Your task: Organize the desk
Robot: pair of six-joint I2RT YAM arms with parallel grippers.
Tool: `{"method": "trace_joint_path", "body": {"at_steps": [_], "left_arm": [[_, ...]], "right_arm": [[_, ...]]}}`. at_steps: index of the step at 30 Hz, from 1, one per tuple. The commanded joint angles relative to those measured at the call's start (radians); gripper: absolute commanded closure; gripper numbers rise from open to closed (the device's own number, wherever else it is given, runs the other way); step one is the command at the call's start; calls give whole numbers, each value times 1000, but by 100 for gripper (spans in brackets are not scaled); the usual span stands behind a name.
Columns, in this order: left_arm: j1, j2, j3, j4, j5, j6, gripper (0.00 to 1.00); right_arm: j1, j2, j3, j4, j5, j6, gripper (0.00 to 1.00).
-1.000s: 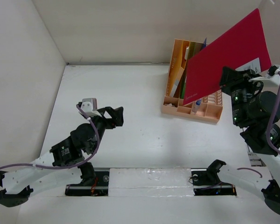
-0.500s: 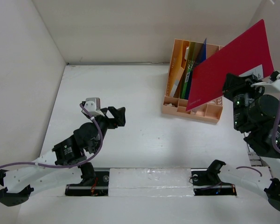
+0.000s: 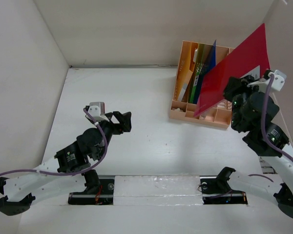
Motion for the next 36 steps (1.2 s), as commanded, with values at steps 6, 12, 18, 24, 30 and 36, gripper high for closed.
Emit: {"method": "trace_joint_path", "body": {"at_steps": [6,12,18,24,30,36], "left_arm": [[1,-3,2,30,-3,15,20],[1,-1,2,33,-7,16,20],[1,0,3,30,-10,18,20],[1,-1,2,33,-20,21,20],[1,5,2,34,-23,22,20],[1,12,2,33,-30,25,20]], "right_arm": [[-114,71,-14,106,-135,-61,100],[-189,128,-30,181,-238,-167,100],[-249,221,-11,192,-319,-205,100],[-306,275,-74,308,-401,-306,100],[-356,330,-178,518,-435,-374,100],[-419,353,-330,754,-555,-379,100]]}}
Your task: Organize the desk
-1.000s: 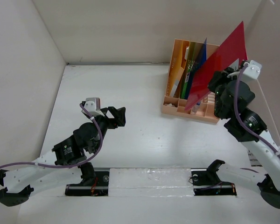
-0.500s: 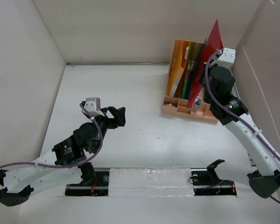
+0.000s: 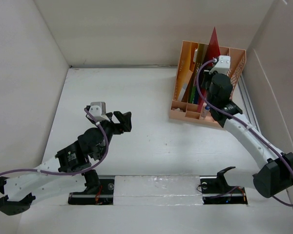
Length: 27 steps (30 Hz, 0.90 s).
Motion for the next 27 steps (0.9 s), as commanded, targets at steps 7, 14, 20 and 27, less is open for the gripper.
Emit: {"method": "trace_joint_path", "body": {"at_steps": [7,14,20,27], "left_arm": [[1,9,0,34,-20,16,20],[1,15,2,31,-29,19,20],[1,12,-3,34,-32,22,20],[1,30,0,33,-36,24,20]], "right_arm": [[-50,61,-81,372,-41,-4,100],[-59,125,-112,527,-16,4,100],[-59,171,-126,631,42,-16,100],[-59,210,-109,639,58,-19,100]]}}
